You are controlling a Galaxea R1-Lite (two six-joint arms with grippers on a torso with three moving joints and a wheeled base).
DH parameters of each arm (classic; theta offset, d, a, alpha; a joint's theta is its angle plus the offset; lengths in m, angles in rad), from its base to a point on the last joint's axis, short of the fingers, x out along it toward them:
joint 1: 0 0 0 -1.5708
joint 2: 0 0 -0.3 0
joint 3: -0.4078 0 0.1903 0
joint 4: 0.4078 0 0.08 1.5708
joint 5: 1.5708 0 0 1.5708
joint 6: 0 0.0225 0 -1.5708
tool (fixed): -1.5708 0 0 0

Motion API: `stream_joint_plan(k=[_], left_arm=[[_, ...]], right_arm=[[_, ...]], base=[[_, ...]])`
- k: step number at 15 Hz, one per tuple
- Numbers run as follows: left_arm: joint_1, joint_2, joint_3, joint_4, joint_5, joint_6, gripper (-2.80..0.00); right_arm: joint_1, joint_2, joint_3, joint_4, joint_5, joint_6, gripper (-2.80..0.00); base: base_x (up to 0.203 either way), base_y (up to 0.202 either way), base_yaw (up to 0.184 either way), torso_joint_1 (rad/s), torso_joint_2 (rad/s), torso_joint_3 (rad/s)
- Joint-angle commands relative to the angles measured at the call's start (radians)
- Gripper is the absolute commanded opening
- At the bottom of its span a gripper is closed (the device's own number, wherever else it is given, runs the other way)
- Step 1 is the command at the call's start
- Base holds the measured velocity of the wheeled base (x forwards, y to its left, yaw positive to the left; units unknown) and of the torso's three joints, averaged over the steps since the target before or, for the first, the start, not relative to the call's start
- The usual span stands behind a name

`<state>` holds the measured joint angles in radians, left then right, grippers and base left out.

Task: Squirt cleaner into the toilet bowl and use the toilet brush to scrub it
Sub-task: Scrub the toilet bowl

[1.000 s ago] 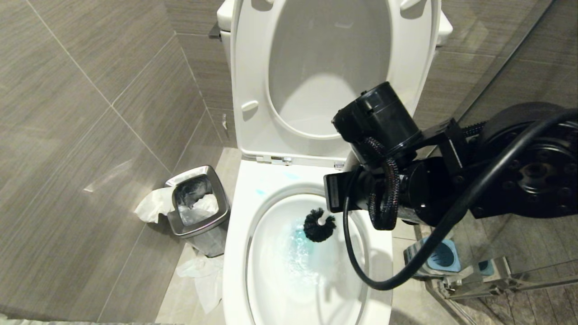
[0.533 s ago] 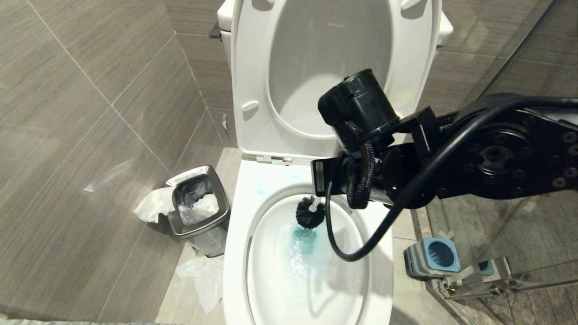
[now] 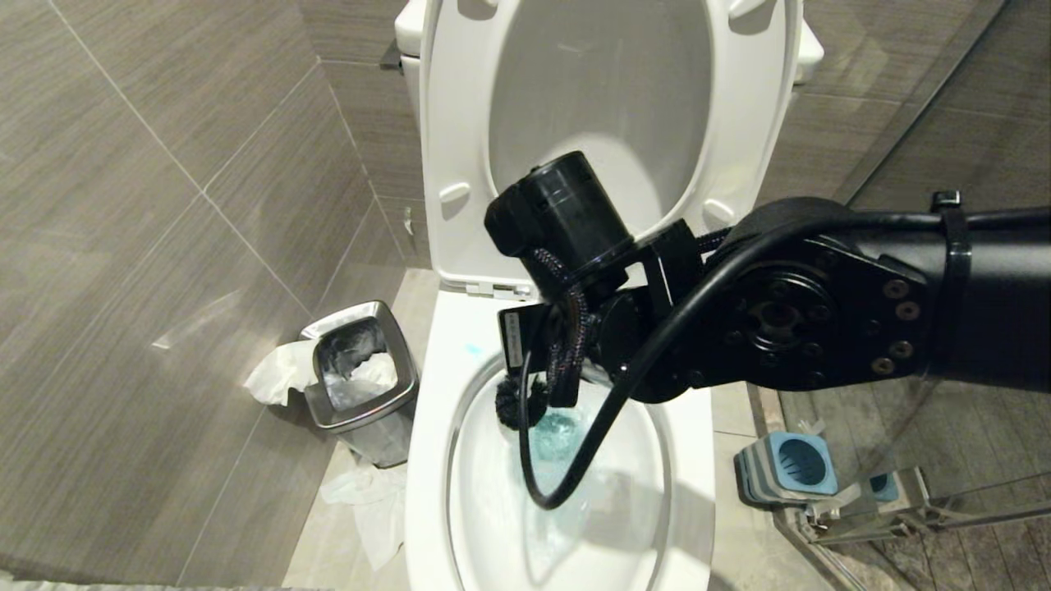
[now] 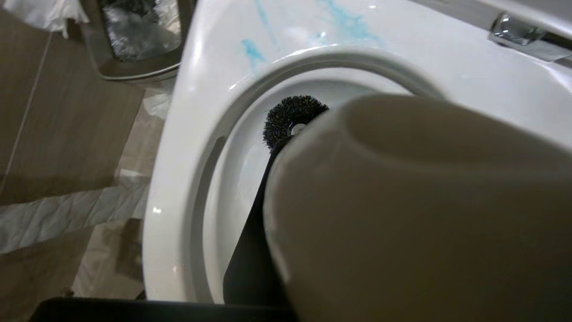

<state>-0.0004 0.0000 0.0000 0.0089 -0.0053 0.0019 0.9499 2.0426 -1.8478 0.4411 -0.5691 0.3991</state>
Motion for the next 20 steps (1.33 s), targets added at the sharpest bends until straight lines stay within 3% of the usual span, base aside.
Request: stream_joint_plan(k=[1,8,12,16,20], left_arm=[[0.000,0.001,0.003,-0.001,-0.001,0.000,-2.80],[0.000,0.001,0.003,0.000,0.001,0.000,-2.80],[0.000,0.000,0.003,0.000,-0.001,0.001,-2.80],[0.000,0.002,0.002,0.000,-0.001,0.000,-2.80],[0.000,0.000,0.002,0.000,-0.001,0.000,-2.80]], right_arm=[[0.042,-0.011,0.022,0.004,-0.003,0.005,-2.80],[0.171,-0.242,0.363,0.002,0.001,0.114,-2.80],[0.180,-0.392,0.552,0.004,0.000,0.118,-2.80],[0.106,-0.484,0.693,0.002,-0.008,0.115,-2.80],[-0.027,-0.467,0.693,-0.015,-0.007,0.091,-2.80]], base=[[0.000,0.000,0.000,0.000,0.00,0.000],[0.000,0.000,0.000,0.000,0.00,0.000],[0.000,0.000,0.000,0.000,0.00,0.000],[0.000,0.000,0.000,0.000,0.00,0.000],[0.000,0.000,0.000,0.000,0.00,0.000]])
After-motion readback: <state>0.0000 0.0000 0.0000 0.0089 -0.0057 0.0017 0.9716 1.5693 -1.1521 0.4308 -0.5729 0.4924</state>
